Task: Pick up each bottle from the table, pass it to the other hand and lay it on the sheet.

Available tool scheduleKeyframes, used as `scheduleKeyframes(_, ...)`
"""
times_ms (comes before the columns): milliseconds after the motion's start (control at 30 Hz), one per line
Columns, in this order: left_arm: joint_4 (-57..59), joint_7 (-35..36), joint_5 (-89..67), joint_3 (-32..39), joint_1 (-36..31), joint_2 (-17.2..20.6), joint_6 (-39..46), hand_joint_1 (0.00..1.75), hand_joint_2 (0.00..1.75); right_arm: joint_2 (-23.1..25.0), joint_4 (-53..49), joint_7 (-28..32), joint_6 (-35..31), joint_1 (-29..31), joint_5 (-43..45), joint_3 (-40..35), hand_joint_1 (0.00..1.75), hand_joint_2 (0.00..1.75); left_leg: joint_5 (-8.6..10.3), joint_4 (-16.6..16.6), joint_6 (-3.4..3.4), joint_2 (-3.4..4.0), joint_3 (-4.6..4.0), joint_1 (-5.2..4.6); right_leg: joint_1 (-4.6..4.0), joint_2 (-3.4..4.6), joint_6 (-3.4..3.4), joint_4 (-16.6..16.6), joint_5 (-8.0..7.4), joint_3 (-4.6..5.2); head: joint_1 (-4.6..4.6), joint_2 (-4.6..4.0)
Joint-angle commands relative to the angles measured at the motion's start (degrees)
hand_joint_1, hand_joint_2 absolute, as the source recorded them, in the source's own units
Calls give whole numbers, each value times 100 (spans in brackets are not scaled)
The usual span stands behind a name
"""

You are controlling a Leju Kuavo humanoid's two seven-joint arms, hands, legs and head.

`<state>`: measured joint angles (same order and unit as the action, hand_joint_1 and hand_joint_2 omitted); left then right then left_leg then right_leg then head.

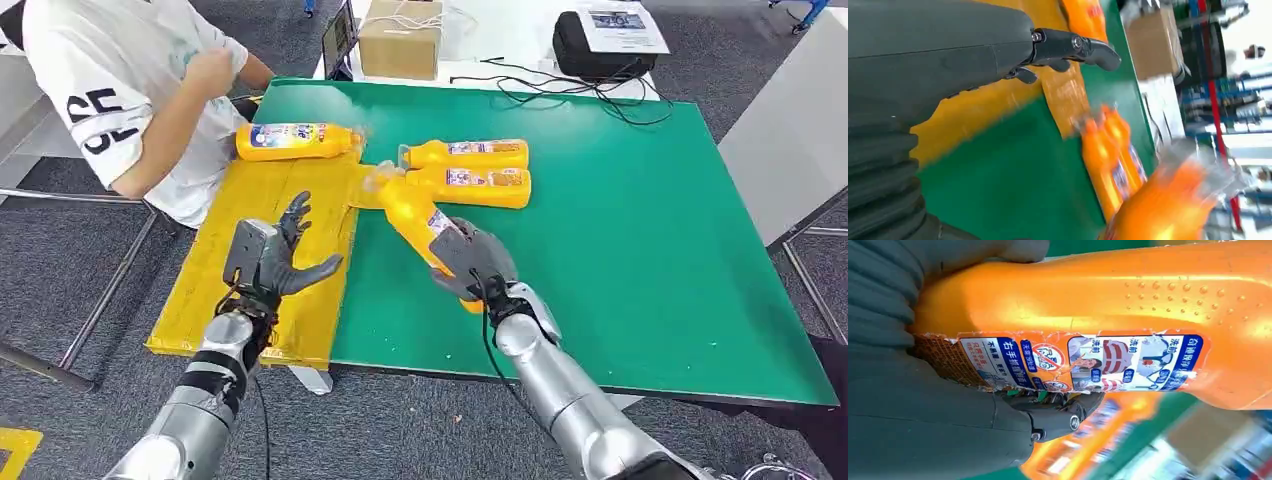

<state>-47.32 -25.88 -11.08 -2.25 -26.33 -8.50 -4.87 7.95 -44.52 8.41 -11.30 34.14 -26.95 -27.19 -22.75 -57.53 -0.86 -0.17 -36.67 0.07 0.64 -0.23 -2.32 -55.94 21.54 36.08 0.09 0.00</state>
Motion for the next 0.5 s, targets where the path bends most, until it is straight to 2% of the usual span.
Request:
scheduleKeyframes(33,377,61,77,-222,-306,-96,-59,0,175,237,-178,48,-27,126,-13,211,175,175,-16,-4,5,-1,28,3,-3,-1,8,-6,17,-27,0,0)
scheduleKeyframes(367,364,64,116,-254,-300,-81,-67,0,175,242,-166,93,-32,127,-15,231,175,175,-8,0,5,-4,15,2,-2,-4,6,0,9,-17,0,0)
scheduleKeyframes(500,306,169,476,-428,-305,-180,-291,0,175,469,-146,355,-47,191,-113,149,175,175,-17,-7,7,-1,24,3,-3,-1,9,-8,18,-24,0,0)
